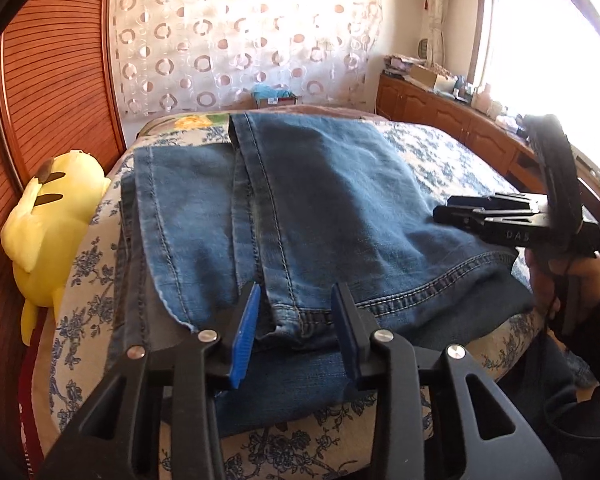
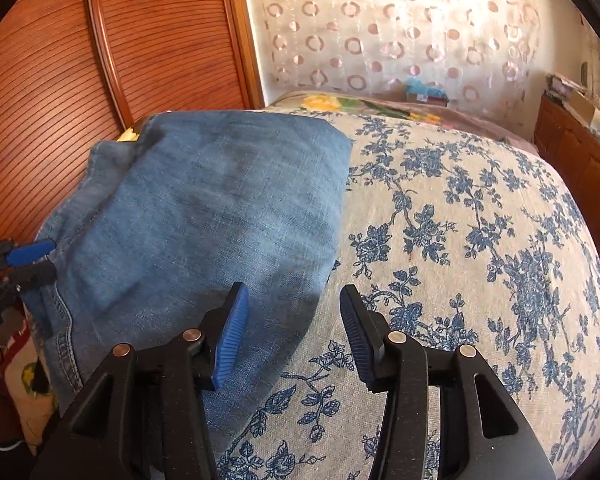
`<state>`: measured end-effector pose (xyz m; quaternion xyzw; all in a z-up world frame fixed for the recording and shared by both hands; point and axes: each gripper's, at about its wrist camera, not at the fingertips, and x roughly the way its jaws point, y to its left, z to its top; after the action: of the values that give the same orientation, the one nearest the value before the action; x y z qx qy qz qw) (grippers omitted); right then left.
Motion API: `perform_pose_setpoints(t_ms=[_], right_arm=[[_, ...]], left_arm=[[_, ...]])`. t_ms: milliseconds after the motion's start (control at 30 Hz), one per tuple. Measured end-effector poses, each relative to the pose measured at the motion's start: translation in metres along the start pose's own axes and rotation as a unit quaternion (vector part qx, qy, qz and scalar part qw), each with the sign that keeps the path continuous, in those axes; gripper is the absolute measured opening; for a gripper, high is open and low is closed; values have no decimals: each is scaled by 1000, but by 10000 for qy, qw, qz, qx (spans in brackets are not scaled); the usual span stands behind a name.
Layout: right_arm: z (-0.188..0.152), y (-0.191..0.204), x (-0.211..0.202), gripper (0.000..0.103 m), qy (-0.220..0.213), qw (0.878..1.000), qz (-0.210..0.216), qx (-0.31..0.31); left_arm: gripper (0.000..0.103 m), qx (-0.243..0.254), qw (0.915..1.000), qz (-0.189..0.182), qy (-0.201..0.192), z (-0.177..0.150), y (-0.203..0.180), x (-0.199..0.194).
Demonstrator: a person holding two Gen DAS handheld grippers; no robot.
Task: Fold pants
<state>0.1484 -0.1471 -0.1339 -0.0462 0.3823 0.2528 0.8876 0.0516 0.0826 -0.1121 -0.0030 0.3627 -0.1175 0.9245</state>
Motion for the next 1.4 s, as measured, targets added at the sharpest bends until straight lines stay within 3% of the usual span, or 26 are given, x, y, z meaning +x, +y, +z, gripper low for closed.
perform_pose_setpoints(t_ms=[133, 267, 600, 733, 900, 1000, 1167, 1267, 1400], right_arm=[[-3, 3, -1, 48, -22, 10000, -34, -47], [-3, 2, 1, 48, 2, 10000, 13, 28], [-4, 1, -3, 48, -119, 9999, -15, 74], [-4, 1, -3, 48, -88, 9999, 22, 89], [-4, 2, -2, 48, -88, 9999, 25, 59], [-4, 2, -1, 48, -74, 10000, 37, 55], [-5, 2, -1, 48, -69, 10000, 38, 51], [-5, 2, -1, 48, -76, 9999, 40, 56], [-5, 2, -1, 48, -75, 10000, 34, 49]], left_arm=[[18, 7, 9999, -11, 170, 0, 2, 10], [9, 70, 9998, -62, 157, -2, -2, 8], [7, -171, 9974, -109, -695, 13, -1, -62], [7, -159, 9979, 57, -624, 9, 8, -73], [7, -276, 9992, 123, -246, -6, 16, -54], [10, -305, 9993, 86, -196, -11, 15, -50], [23, -322, 9991, 208, -179, -5, 19, -45], [39, -329, 9989, 239, -222, 1, 22, -44], [43, -330, 9987, 273, -281, 16, 27, -40]])
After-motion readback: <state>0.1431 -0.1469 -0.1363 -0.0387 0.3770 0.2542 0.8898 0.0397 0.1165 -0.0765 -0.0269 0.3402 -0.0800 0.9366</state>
